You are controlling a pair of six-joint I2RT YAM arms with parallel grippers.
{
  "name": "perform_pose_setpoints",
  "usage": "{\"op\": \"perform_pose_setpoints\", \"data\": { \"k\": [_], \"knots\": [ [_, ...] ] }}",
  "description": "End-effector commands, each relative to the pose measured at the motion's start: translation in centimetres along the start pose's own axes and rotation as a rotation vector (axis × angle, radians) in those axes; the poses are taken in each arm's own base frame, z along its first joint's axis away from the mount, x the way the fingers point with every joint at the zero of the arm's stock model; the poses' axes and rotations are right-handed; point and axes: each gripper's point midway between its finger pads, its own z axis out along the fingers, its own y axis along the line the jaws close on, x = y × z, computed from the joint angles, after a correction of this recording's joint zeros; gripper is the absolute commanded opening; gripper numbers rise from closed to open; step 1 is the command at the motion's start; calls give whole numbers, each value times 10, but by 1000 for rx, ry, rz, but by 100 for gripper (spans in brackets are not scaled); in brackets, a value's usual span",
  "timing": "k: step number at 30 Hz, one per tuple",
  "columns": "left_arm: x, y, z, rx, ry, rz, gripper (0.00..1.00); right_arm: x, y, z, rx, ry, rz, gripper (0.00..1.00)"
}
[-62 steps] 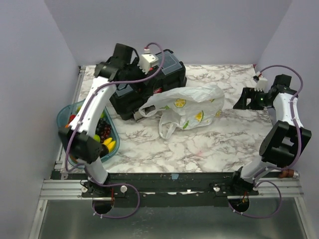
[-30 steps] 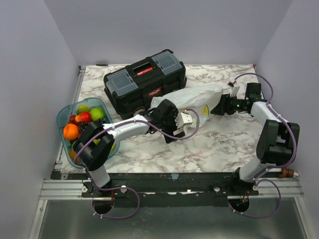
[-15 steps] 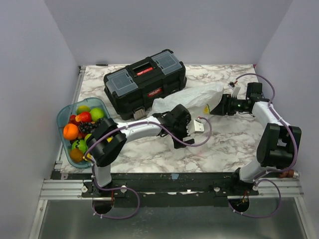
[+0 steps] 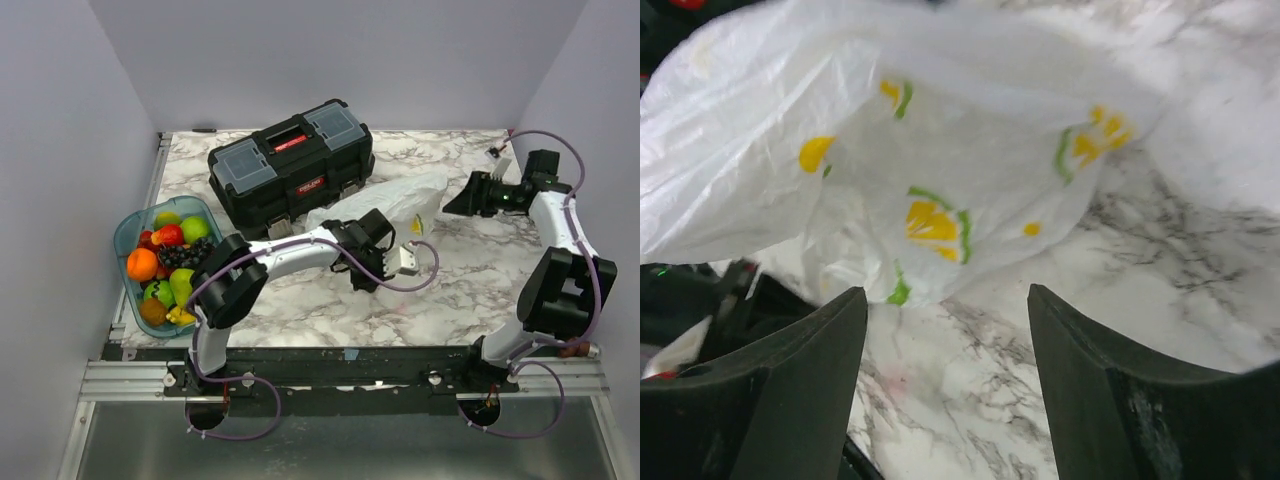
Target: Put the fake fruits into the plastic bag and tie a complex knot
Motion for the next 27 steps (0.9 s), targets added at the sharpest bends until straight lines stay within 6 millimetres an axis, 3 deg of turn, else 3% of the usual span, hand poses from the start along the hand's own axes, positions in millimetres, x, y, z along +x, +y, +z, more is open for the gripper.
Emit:
{"op": "perform_pose_setpoints", "data": {
  "k": [1, 4, 6, 9, 12, 15, 18, 23, 27],
  "knots": [
    [-109, -58, -113, 197, -312, 8, 0, -29, 4, -27, -26, -34, -73, 72],
    [-154, -78, -179, 285, -471, -7, 0, -54, 16, -44, -22, -67, -163, 84],
    [-174, -76, -216, 303, -559, -32, 0, -72, 30, -58, -10, -103, -236, 90],
    [-192, -49, -266, 269, -673, -106, 0, -96, 58, -82, 12, -173, -351, 96],
    [-195, -14, -308, 248, -755, -198, 0, -103, 95, -104, 0, -236, -478, 98],
    [-177, 21, -328, 207, -792, -281, 0, -85, 128, -116, -54, -264, -605, 100],
    [-153, 48, -334, 169, -817, -361, 0, -59, 142, -114, -93, -260, -699, 100],
    [-122, 88, -333, 88, -839, -482, 0, -9, 144, -85, -167, -149, -731, 100],
    [-113, 112, -336, 8, -847, -532, 0, 9, 154, -60, -162, -103, -768, 100]
  ]
}}
